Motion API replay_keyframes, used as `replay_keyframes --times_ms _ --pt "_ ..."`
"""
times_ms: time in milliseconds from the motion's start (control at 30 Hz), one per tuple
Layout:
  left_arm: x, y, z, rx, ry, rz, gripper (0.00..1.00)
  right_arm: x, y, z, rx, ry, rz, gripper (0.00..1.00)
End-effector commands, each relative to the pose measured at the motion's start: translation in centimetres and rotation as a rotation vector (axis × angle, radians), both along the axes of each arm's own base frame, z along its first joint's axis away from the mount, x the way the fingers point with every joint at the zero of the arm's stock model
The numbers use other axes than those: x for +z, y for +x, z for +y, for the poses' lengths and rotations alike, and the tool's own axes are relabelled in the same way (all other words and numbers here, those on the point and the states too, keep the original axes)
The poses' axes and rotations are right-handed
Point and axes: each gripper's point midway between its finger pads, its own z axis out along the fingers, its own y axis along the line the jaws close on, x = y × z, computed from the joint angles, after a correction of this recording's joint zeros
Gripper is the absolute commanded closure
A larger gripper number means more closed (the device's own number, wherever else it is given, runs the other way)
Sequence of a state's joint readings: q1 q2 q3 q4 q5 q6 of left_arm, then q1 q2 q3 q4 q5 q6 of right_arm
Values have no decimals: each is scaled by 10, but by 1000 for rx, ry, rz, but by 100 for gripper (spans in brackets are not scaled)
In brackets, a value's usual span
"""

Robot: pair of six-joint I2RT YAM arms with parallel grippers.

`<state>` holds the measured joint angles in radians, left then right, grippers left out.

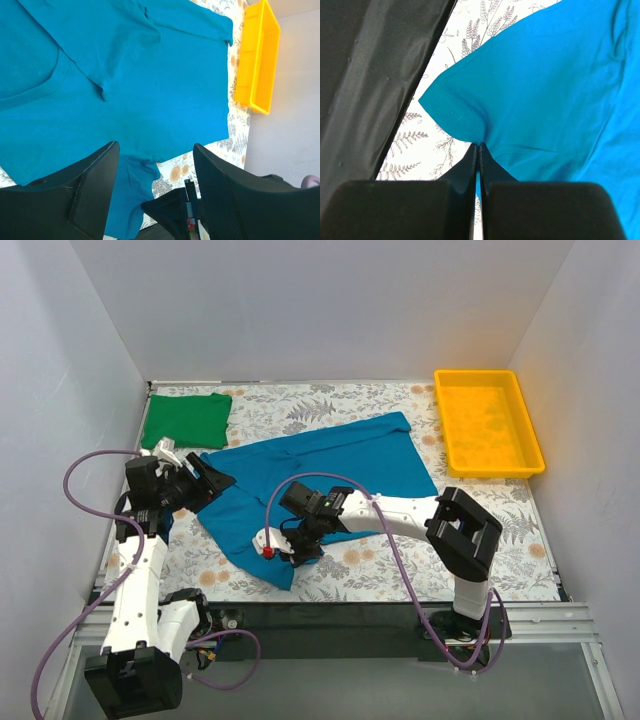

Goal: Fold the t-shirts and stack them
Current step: Fold the tshirt

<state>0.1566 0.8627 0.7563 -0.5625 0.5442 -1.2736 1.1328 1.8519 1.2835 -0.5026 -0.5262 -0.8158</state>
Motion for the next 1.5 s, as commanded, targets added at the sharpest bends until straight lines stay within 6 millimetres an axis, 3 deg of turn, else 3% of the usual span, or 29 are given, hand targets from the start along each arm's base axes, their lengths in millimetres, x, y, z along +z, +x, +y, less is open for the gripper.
replay_keyframes --times_ms 0,433,1467 --pt "-2 -5 -11 -46 -53 8 41 28 -2 4 16 68 35 99" --pt "-34 -30 -33 -88 -209 130 42 30 6 3 -19 83 107 99" --pt "-49 -40 -43 -106 -281 175 43 31 17 6 -53 86 133 99"
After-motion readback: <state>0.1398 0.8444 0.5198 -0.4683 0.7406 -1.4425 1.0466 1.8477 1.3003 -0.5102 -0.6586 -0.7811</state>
